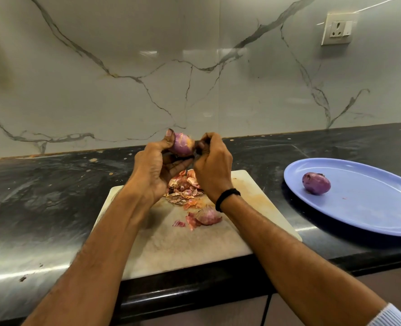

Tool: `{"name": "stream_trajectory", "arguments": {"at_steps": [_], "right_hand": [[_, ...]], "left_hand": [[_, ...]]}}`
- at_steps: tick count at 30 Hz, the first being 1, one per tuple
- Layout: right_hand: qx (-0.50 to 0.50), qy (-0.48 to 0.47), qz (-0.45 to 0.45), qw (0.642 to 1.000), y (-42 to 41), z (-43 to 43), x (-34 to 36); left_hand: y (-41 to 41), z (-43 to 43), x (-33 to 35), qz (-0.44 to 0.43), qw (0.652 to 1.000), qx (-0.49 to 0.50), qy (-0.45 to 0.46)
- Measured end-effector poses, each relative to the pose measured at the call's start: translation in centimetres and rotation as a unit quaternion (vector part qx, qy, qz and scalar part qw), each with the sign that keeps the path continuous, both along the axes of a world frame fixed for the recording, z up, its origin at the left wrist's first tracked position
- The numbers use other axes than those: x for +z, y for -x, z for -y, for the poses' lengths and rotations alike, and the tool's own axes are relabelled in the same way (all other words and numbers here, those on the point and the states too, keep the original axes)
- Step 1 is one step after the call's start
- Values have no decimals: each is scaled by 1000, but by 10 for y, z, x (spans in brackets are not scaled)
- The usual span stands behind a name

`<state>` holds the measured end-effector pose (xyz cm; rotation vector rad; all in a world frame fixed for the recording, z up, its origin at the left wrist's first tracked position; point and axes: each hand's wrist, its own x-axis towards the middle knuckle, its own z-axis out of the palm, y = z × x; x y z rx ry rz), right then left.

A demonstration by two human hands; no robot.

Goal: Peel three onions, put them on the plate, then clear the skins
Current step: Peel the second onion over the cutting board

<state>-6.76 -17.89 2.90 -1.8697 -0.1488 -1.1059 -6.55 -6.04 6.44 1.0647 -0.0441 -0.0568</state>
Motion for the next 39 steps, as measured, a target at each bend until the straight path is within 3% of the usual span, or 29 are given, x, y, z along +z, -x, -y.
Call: {"name": "stream_trajectory", "arguments": {"at_steps": [3, 12, 24, 39], "right_hand": [[-16, -5, 15, 1000, -2, 4, 1], [16, 136, 92, 986, -1, -6, -2], [15, 157, 146, 977, -8, 2, -5], [25, 150, 169, 974, -5, -4, -5]], "left_hand": [[-1, -2, 0, -3, 1000, 1, -1], [-5, -9, -1, -9, 998, 44, -32], [-12, -22, -1, 32, 984, 55, -168], [-12, -27, 1, 24, 978, 47, -201]]}}
